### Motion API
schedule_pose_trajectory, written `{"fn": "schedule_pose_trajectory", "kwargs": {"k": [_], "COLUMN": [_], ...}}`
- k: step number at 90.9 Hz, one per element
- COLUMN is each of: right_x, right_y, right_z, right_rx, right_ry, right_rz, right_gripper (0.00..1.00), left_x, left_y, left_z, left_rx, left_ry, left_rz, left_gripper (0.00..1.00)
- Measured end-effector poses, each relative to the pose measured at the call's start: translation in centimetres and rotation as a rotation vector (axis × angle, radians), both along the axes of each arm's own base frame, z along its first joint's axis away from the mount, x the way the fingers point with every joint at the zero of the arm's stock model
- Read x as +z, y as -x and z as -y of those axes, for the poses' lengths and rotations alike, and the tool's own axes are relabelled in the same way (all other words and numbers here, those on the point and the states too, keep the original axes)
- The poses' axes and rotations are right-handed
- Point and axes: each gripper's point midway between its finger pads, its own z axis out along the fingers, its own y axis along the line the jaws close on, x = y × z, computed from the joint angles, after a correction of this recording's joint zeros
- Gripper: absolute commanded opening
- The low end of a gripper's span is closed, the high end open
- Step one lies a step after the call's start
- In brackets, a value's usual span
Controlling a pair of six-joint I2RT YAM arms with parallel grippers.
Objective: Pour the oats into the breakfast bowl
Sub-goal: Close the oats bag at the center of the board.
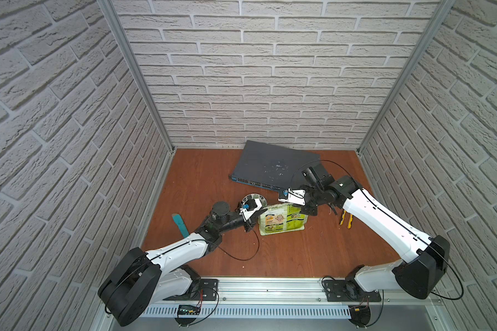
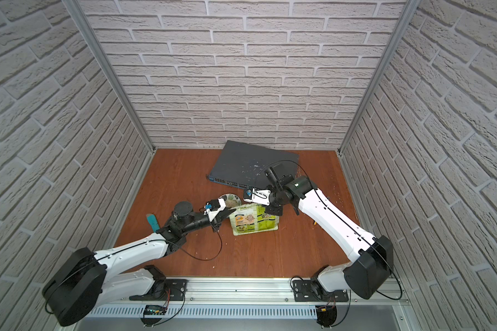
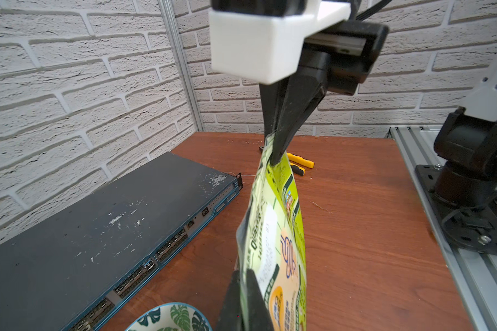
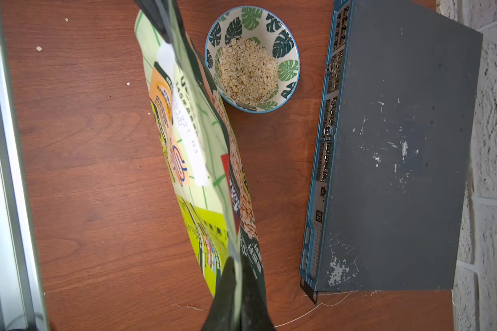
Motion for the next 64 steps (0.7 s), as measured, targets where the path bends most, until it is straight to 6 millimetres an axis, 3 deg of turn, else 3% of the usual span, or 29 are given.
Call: {"fn": "schedule_pose_trajectory", "kwargs": {"k": [9, 22, 29, 36, 47, 64], "right_x": [0.1, 0.4, 0.6, 0.8, 0.8, 1.0], "right_y": [-0.1, -0.1, 0.1, 0.3, 0.5, 0.5], "right_z": [-0.2, -0.9, -1.5, -2.1, -2.4, -2.9], "right_rx": [0.003, 0.020, 0.037, 0.052, 0.060, 0.073], "right_ry": [-0.003, -0.020, -0.034, -0.051, -0.057, -0.077], "right_rz": [0.011, 0.028, 0.032, 0.033, 0.029, 0.030], "right_gripper": [0.19, 0.20, 0.15, 0.05, 0.04, 0.24], "left_x": [0.0, 0.0, 0.0, 0.0, 0.0, 0.0], "left_y": [0.0, 0.0, 0.0, 0.0, 0.0, 0.0], "left_z": [0.0, 0.0, 0.0, 0.0, 0.0, 0.0], "left_rx": [0.000, 0.000, 0.000, 0.000, 0.000, 0.000], "left_ry": [0.001, 0.001, 0.001, 0.001, 0.001, 0.002], "left_rz": [-0.001, -0.002, -0.002, -0.002, -0.003, -0.002], "left_gripper": [0.00, 0.00, 0.00, 0.00, 0.00, 0.00]}}
